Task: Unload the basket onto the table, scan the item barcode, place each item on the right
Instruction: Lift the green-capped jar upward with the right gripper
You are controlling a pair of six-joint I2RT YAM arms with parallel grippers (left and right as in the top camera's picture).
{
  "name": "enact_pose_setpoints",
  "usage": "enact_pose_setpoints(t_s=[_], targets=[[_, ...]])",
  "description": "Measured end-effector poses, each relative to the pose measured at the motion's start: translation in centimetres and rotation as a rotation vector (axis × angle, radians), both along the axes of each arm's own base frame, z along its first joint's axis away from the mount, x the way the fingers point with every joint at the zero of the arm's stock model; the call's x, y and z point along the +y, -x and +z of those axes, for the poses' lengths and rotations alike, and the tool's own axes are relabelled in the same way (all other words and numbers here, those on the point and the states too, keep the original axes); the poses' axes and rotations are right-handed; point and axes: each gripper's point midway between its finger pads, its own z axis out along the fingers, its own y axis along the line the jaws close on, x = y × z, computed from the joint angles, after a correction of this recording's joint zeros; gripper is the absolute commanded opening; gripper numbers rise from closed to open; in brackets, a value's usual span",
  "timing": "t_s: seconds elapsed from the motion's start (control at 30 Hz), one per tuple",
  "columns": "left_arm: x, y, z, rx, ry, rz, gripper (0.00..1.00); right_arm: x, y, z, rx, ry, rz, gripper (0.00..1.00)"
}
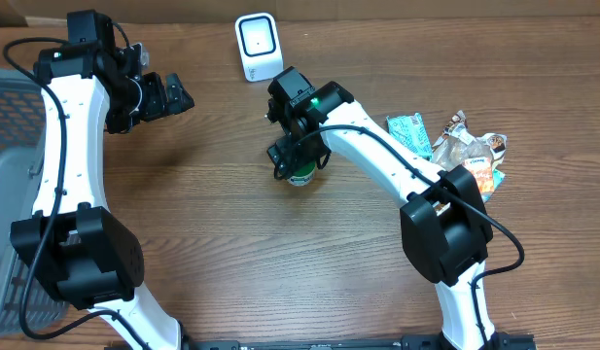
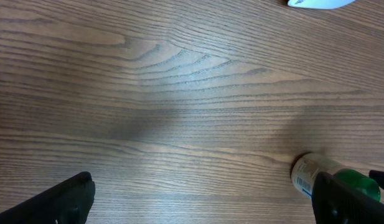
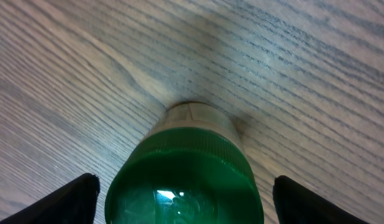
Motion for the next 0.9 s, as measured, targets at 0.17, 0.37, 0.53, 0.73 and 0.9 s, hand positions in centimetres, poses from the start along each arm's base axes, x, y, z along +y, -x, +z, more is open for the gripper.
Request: enact_pose_setpoints(t_s=[0.17,0.37,0.53,0.73,0.9], targets=[[0.0,0.0,0.0,0.000,0.000,0.000,0.99,0.2,-0.3,0.1,-0.012,-0.011,-0.005,0.69],[0.0,0.0,0.0,0.000,0.000,0.000,1.00,0.2,-0.3,0.1,-0.009,-0.009,-0.009,0.61],[0.0,0.0,0.0,0.000,0.000,0.000,0.99,0.1,-0.1,0.1,0.001,-0.005,-0.020,0.61],[0.0,0.0,0.0,0.000,0.000,0.000,1.00,-0.1,1.3,1.3,0.072,-0.011,-0.026,0.61],[0.0,0.0,0.0,0.000,0.000,0.000,1.00,1.6,1.3,5.6,0.136,-0.202,-0.021,0.60]])
